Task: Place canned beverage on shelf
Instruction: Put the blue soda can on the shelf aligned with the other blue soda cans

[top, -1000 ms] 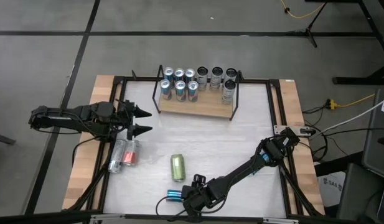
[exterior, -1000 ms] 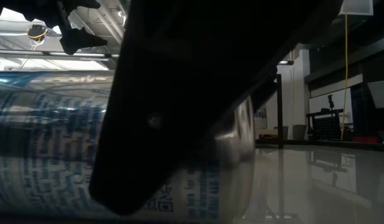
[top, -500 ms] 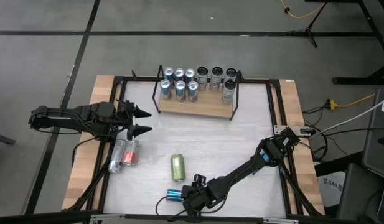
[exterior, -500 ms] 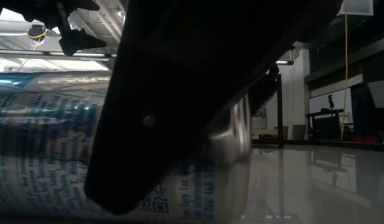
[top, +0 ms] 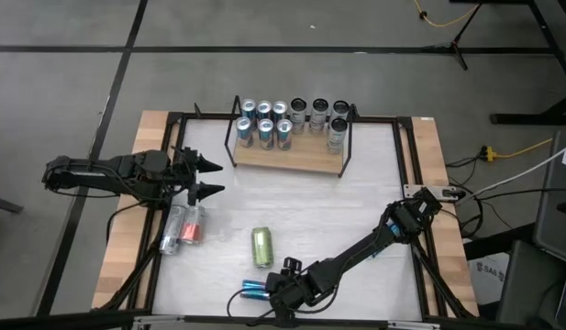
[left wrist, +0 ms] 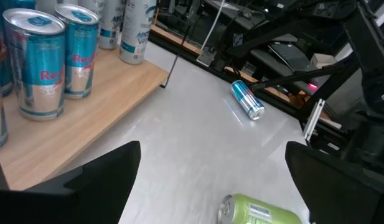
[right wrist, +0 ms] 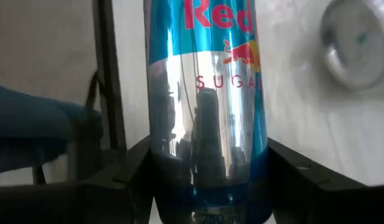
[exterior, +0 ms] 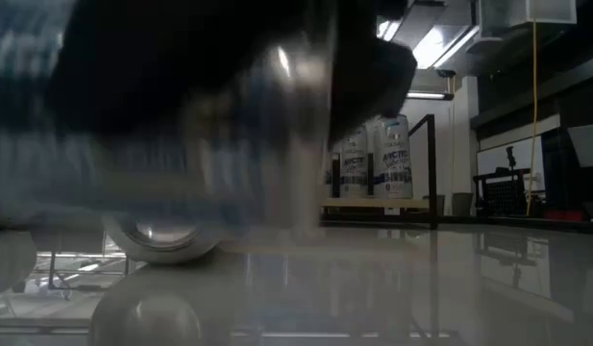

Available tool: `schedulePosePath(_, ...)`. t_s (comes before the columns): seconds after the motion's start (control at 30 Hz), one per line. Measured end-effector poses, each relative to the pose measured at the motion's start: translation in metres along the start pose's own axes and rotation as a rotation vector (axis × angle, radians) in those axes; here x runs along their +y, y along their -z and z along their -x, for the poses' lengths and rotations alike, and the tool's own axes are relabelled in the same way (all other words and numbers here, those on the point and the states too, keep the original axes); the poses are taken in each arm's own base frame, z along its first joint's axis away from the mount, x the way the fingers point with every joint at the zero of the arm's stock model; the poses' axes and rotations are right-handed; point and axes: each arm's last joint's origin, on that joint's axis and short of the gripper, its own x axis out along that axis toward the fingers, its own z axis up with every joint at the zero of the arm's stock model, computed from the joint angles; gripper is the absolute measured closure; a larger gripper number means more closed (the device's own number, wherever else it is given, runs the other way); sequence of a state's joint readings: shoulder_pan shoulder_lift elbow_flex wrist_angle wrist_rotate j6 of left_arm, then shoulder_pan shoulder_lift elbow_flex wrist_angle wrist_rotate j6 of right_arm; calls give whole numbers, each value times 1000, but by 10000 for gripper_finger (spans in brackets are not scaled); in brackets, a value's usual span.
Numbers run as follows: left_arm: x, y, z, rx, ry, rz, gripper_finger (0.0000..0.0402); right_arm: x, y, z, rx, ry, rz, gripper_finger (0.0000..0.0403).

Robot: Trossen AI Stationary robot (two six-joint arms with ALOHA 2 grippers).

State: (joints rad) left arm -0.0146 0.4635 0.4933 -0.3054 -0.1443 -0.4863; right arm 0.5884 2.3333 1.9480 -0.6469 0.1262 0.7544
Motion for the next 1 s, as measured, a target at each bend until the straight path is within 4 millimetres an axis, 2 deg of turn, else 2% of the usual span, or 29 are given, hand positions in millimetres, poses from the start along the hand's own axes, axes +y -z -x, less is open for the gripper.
schedulePosePath(0.33, -1, -5, 6, -60, 28, 21, 6, 4, -13, 33, -110, 12, -3, 178)
schedulePosePath(0.6, -3, -8, 7, -96, 52, 52, 6, 0, -24, 62, -293, 173, 23, 178)
schedulePosePath(0.83, -3, -8, 7, -95, 57, 100, 6, -13, -33, 78, -591, 566, 18, 178)
schedulePosePath(1.0, -4, -9, 7, -90, 69, 190, 6, -31, -47, 84, -718, 917, 139, 178)
